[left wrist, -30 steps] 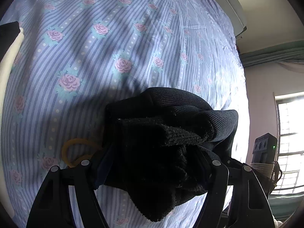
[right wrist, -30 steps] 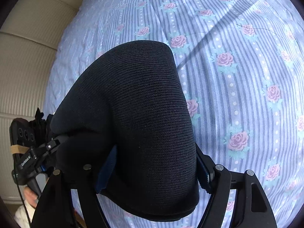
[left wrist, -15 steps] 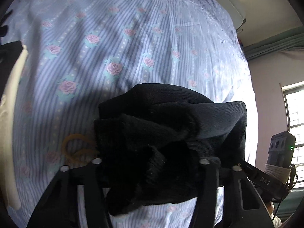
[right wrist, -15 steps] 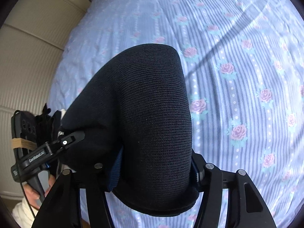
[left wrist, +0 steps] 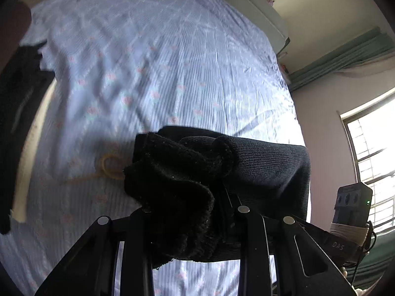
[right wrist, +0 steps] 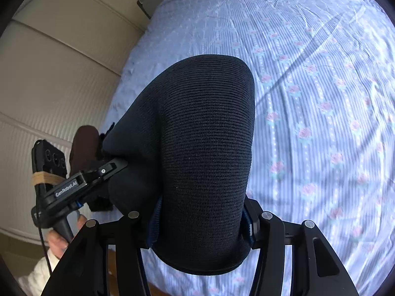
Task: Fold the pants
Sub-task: 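Grip the black sweatpants bundle with both tools and lift it off the sheet, then carry the lifted bundle with both tools toward the brown folded garment stack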
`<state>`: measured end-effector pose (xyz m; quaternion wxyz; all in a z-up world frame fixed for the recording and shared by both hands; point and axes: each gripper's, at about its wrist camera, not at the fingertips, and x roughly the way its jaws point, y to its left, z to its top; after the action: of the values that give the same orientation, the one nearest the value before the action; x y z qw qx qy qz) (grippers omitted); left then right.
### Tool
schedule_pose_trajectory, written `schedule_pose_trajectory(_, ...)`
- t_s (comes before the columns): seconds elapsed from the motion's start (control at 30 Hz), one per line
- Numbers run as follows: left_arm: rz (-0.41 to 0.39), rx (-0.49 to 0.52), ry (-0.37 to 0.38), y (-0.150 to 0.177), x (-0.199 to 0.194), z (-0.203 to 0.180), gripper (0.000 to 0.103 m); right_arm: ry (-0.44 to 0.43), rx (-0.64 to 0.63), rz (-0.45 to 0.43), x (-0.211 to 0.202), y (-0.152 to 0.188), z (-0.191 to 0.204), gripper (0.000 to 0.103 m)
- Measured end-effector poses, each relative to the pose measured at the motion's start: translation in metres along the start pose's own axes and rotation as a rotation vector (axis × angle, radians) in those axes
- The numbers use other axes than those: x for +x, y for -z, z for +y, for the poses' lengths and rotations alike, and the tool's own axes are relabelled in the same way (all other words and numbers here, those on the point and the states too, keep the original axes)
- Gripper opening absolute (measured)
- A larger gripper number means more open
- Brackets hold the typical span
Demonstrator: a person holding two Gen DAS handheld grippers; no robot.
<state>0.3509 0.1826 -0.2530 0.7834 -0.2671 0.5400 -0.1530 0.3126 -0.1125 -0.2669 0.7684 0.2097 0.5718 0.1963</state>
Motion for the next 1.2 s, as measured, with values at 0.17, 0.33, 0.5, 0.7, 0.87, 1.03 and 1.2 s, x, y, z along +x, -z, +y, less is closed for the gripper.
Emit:
schedule_pose_trajectory(0.17, 0.072, 0.075, -0.065, 0.002, 0.038, -0.001, 0.030, 0.045, 0.039, 0.042, 0.026, 0.000, -0.026, 0.053)
schedule_pose_trajectory(0.33, 0.117, 0.228, -0.140, -0.002, 0.063, -0.009, 0.031, 0.084, 0.098, 0.075, 0.045, -0.001, -0.040, 0.056)
schedule_pose_trajectory(0.5, 0.123, 0.371, -0.167, -0.012, 0.072, -0.020, 0.032, 0.118, 0.152, 0.092, 0.065, 0.003, -0.044, 0.065)
schedule_pose_trajectory(0.7, 0.128, 0.456, -0.214, -0.023, 0.084, -0.011, 0.076, 0.150, 0.172, 0.096, 0.081, 0.002, -0.043, 0.073)
schedule_pose_trajectory(0.87, 0.197, 0.350, -0.113, -0.034, 0.093, 0.021, 0.089, 0.115, 0.187, 0.113, 0.088, 0.009, -0.057, 0.076)
schedule_pose_trajectory(1.03, 0.248, 0.150, 0.034, -0.037, 0.121, 0.050, 0.090, 0.100, 0.187, 0.123, 0.094, 0.009, -0.069, 0.076)
schedule_pose_trajectory(1.2, 0.231, 0.037, 0.078, -0.035, 0.135, 0.061, 0.087, 0.074, 0.203, 0.123, 0.101, 0.002, -0.074, 0.077)
